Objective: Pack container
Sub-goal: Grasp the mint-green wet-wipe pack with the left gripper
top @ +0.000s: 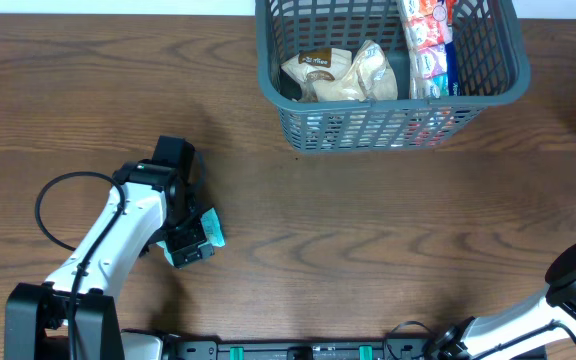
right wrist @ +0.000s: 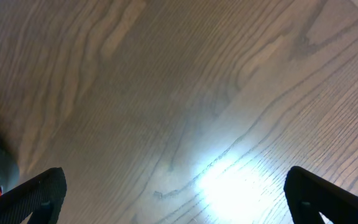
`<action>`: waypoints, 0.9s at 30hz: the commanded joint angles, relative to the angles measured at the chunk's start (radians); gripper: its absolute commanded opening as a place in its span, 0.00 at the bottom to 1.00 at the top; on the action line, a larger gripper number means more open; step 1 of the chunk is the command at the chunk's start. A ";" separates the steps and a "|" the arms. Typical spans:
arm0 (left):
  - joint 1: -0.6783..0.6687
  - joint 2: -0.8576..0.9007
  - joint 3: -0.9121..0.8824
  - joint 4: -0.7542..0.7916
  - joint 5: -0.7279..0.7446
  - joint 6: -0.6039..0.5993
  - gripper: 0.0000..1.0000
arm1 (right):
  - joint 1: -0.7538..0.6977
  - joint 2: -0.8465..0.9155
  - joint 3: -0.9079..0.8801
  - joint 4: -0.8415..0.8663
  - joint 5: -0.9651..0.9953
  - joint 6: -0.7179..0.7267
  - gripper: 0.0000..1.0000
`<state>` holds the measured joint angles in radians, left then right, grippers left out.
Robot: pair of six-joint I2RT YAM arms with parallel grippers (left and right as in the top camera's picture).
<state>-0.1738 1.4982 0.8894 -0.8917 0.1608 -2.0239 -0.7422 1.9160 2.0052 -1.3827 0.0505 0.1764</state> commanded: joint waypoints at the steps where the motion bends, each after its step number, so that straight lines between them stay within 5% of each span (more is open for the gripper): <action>1: 0.004 0.004 -0.007 0.003 -0.103 -0.023 0.99 | -0.007 0.000 -0.005 0.002 -0.002 0.010 0.99; 27: 0.004 0.084 -0.013 0.105 -0.146 0.029 0.99 | -0.007 0.000 -0.005 -0.002 -0.002 0.010 0.99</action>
<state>-0.1738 1.5681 0.8894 -0.7811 0.0372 -2.0075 -0.7422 1.9160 2.0052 -1.3834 0.0505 0.1764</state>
